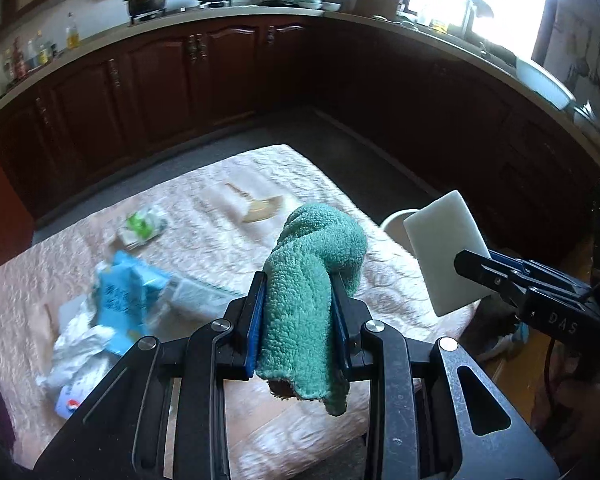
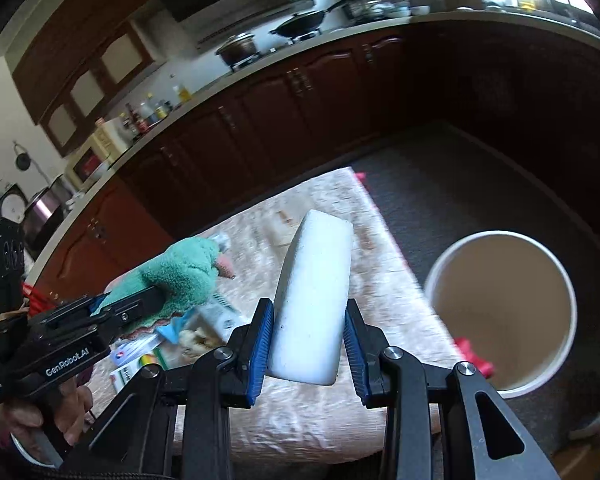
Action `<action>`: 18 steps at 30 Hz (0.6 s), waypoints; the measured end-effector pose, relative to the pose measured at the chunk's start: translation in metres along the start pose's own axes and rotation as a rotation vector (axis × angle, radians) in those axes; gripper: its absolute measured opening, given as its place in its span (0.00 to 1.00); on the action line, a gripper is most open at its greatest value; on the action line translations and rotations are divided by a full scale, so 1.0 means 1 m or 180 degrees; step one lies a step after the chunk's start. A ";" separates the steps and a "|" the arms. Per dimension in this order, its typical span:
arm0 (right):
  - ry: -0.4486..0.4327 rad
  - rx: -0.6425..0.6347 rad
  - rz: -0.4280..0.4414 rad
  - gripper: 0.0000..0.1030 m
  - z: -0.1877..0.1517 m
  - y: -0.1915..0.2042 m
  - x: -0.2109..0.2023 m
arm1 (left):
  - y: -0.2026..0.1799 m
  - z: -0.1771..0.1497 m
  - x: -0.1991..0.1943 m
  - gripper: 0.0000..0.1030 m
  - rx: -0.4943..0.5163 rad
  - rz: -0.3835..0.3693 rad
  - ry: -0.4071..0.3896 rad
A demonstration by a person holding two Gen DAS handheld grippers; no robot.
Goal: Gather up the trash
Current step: 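Carry the green towel and white sponge over the white bucket with both tools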
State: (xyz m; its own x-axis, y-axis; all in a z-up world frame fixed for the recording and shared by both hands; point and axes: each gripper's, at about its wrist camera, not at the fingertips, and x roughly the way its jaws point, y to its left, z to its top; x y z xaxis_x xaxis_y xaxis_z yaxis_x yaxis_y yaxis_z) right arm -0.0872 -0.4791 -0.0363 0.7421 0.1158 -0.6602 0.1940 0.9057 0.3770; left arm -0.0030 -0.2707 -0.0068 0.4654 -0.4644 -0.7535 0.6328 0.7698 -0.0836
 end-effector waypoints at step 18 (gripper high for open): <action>0.0011 0.0586 -0.0594 0.32 -0.011 -0.110 -0.021 | -0.101 0.028 0.077 0.26 0.0352 -0.0488 0.0290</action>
State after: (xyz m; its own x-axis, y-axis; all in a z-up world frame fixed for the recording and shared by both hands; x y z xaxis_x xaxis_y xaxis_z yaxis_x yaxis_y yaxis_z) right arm -0.1313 -0.5771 -0.0707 0.6804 -0.0445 -0.7315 0.4411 0.8220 0.3602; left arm -0.0129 -0.3966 -0.0382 0.3038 -0.5269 -0.7938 0.7583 0.6382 -0.1334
